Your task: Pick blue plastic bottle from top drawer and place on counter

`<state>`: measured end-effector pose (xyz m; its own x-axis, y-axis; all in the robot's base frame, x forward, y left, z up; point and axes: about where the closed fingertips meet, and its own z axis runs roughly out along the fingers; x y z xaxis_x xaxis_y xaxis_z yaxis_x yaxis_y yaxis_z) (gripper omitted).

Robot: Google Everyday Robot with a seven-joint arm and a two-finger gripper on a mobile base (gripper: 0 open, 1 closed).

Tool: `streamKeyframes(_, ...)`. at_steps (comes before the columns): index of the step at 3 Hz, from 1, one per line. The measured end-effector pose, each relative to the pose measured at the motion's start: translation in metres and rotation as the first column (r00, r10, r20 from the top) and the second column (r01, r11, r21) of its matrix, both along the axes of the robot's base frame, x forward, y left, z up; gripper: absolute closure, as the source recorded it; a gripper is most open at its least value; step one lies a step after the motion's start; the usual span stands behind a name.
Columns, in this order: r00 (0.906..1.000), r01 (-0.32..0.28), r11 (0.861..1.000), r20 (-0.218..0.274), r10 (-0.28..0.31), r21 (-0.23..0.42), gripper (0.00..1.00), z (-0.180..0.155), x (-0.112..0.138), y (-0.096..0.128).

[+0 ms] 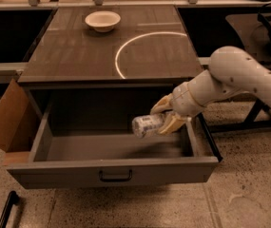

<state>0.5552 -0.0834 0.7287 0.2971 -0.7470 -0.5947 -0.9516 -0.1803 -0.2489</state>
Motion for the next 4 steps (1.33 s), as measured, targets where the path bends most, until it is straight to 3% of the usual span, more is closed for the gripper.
streamKeyframes(1,0.9961,0.04,0.999,0.078,-0.041,0.014,1.0,0.044,0.001,-0.027)
streamKeyframes(2,0.9961,0.04,0.999,0.078,-0.041,0.014,1.0,0.045,0.001,-0.027)
streamKeyframes(3,0.9887,0.076,0.997,0.132,-0.071,-0.032,1.0,0.076,0.002,-0.034)
streamKeyframes(4,0.9659,0.166,0.983,0.214,-0.146,-0.08,1.0,0.12,0.01,-0.046)
